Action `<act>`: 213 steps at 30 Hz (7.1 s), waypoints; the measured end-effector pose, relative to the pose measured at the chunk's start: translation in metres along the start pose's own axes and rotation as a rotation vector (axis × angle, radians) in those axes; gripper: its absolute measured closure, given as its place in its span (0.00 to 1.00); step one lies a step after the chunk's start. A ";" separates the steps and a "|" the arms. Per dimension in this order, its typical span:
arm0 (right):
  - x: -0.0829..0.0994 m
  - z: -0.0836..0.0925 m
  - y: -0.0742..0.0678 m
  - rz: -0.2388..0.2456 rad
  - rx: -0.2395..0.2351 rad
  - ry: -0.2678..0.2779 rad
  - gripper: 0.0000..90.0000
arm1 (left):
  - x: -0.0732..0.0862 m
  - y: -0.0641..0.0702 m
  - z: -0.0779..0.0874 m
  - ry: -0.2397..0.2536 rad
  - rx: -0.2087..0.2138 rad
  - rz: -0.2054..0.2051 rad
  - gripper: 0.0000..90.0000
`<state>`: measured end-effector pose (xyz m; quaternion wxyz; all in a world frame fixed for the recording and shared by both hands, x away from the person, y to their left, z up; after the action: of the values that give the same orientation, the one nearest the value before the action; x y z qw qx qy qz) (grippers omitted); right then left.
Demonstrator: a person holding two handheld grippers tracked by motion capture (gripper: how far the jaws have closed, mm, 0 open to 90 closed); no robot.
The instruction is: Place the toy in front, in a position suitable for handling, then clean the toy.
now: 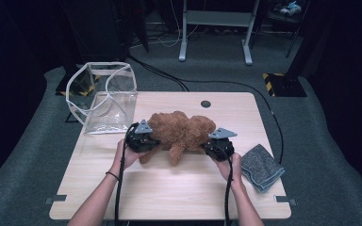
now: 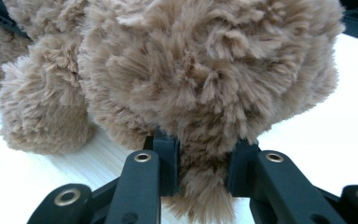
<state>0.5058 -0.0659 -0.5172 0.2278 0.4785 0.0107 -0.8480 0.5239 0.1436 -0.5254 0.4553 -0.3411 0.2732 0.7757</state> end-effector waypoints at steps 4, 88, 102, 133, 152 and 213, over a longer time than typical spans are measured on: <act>0.003 -0.005 -0.002 -0.010 -0.003 -0.016 0.79 | 0.003 -0.002 -0.002 -0.013 0.001 0.009 0.77; 0.044 0.023 0.024 -0.072 0.003 -0.153 0.08 | 0.065 -0.002 0.026 0.051 -0.073 0.223 0.14; 0.066 0.042 0.047 -0.093 0.075 -0.201 0.05 | 0.085 -0.001 0.017 0.044 -0.080 0.246 0.16; 0.145 0.041 0.131 -0.230 0.270 -0.401 0.30 | 0.092 -0.001 0.009 0.028 -0.148 0.202 0.49; 0.138 0.049 0.130 -0.260 0.269 -0.304 0.84 | 0.092 -0.001 0.009 0.041 -0.171 0.206 0.60; -0.054 0.055 0.004 -0.014 -0.017 0.023 0.83 | 0.091 -0.003 0.009 0.037 -0.174 0.197 0.61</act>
<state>0.4865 -0.0624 -0.4428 0.2259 0.4860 0.0237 -0.8439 0.4917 0.1986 -0.5913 0.3403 -0.3648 0.2453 0.8312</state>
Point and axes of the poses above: each handheld gripper's, and its own axes: z roughly backward along the jaws, x roughly out of its underside, y roughly to its right, the point moved 10 cm from there along -z, roughly forward along the jaws, and after that the axes turned 15 degrees about x, right-handed, at the moved point
